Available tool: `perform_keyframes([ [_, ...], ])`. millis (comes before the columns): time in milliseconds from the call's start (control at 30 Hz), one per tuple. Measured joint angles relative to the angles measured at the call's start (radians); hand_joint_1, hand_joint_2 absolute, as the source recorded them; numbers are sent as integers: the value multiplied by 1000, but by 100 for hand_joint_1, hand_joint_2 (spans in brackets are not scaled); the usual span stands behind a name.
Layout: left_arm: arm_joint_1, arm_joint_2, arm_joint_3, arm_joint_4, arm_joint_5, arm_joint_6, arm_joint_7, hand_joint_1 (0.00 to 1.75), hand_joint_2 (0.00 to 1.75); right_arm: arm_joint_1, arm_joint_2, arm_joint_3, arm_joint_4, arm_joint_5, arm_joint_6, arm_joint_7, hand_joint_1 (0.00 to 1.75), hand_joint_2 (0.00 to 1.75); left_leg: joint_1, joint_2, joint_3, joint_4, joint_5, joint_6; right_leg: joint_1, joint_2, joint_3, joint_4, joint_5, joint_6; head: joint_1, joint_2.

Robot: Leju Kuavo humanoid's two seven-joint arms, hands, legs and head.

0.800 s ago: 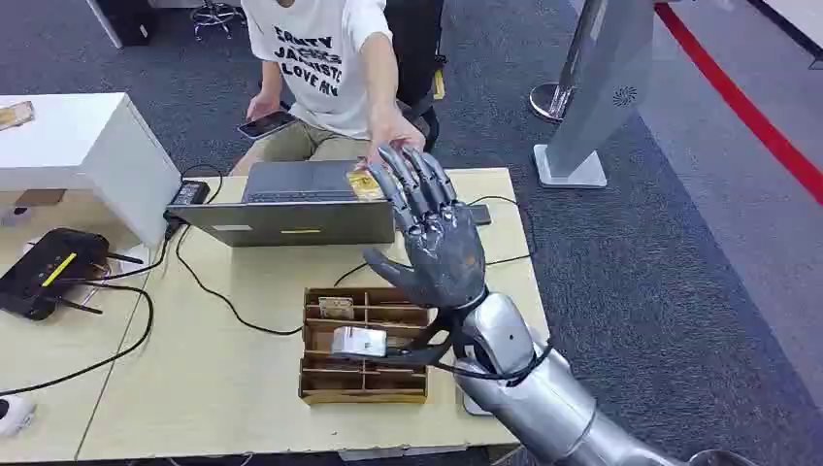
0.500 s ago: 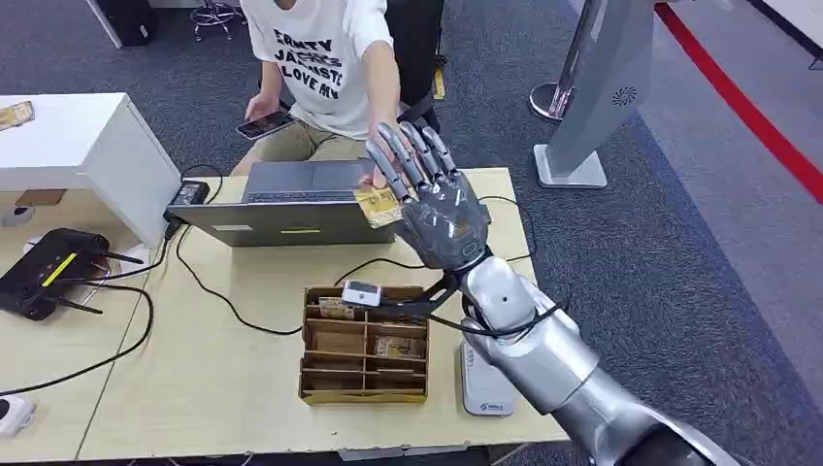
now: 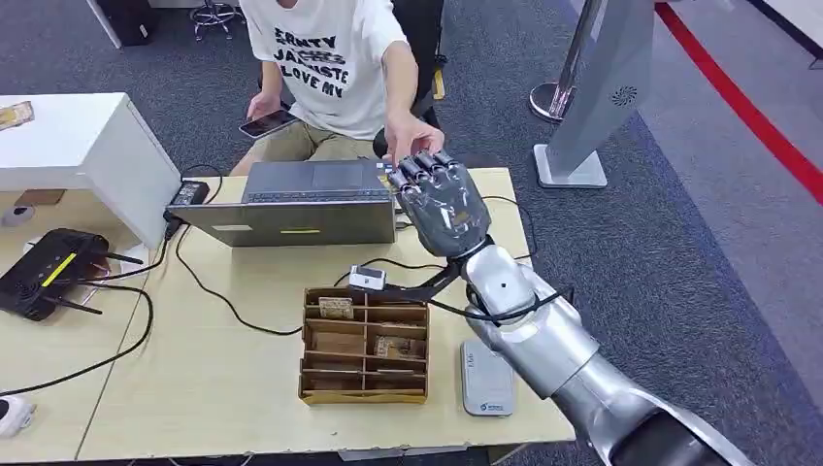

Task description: Pass the card to the sensor for recognition and then transmit it.

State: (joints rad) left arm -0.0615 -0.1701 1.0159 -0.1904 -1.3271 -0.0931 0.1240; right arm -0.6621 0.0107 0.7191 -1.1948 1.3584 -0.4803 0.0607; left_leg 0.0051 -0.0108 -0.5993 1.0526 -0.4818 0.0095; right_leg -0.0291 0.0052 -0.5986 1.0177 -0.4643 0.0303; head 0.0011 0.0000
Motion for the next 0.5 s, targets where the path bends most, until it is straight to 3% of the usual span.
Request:
perform_keyframes([
  [500,0,0,0,0,10,2,0,0,0,35,2,24,23,-90,17,-22,175,175,0,0,0,0,0,0,0,0,0,0,0,0,0,0],
])
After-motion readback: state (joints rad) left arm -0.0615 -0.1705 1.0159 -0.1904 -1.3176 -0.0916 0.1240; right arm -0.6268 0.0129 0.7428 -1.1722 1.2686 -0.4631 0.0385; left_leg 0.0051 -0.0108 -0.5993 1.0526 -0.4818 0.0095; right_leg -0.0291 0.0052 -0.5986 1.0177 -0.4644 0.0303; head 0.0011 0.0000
